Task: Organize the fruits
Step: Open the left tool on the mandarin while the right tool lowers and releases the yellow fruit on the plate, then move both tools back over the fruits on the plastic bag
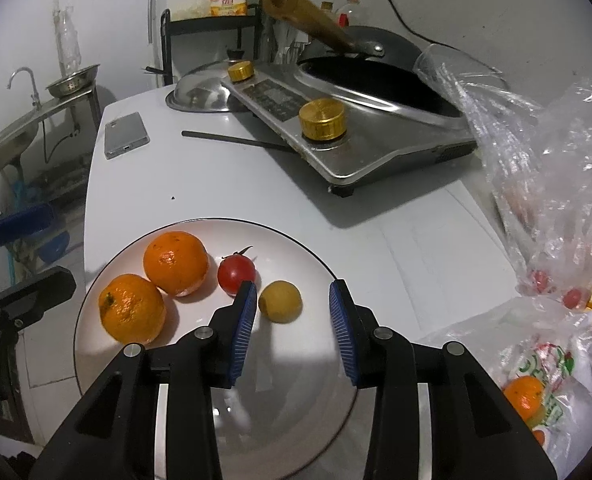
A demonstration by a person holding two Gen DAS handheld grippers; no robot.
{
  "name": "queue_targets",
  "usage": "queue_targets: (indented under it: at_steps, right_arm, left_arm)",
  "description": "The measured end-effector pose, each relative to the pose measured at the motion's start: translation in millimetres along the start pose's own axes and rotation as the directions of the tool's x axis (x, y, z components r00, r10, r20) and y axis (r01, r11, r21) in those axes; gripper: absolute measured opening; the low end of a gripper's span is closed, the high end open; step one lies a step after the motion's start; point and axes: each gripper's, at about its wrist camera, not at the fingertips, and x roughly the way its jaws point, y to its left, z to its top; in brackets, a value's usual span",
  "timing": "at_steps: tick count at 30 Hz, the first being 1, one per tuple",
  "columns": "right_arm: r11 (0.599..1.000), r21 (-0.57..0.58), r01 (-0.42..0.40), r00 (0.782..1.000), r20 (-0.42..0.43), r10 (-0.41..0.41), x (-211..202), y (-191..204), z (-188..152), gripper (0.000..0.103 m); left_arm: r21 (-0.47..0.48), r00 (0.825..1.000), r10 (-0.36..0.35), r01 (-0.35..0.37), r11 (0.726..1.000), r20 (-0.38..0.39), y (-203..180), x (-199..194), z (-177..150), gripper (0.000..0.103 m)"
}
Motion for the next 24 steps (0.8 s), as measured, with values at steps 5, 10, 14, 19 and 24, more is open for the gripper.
queue_targets:
  at_steps: [5, 10, 14, 19, 24]
  right_arm:
    - [1.0, 0.013, 0.007, 1.0, 0.022, -0.007, -21, -5, -4, 0.04]
    - [1.0, 0.023, -0.001, 0.999, 0.041, 0.0, -44, -7, -9, 0.04]
    - [1.0, 0.03, 0.003, 0.998, 0.069, -0.005, -66, -9, -13, 0.04]
    - [0.999, 0.045, 0.01, 0.995, 0.096, -0.015, -89, -16, -21, 0.04]
    - [0.998, 0.06, 0.015, 0.992, 0.121, -0.023, -112, -24, -30, 0.04]
  left_arm:
    - [0.01, 1.0, -0.005, 0.005, 1.0, 0.006, -11, -9, 2, 0.07]
    - [0.008, 1.0, -0.016, 0.016, 1.0, 0.01, -21, -18, 4, 0.07]
    - [0.024, 0.999, -0.022, 0.022, 0.999, 0.024, -34, -28, 5, 0.071]
    - [0.041, 0.997, -0.038, 0.035, 0.999, 0.068, -51, -45, 8, 0.081]
    - [0.037, 0.997, -0.045, 0.043, 0.998, 0.07, -66, -55, 12, 0.081]
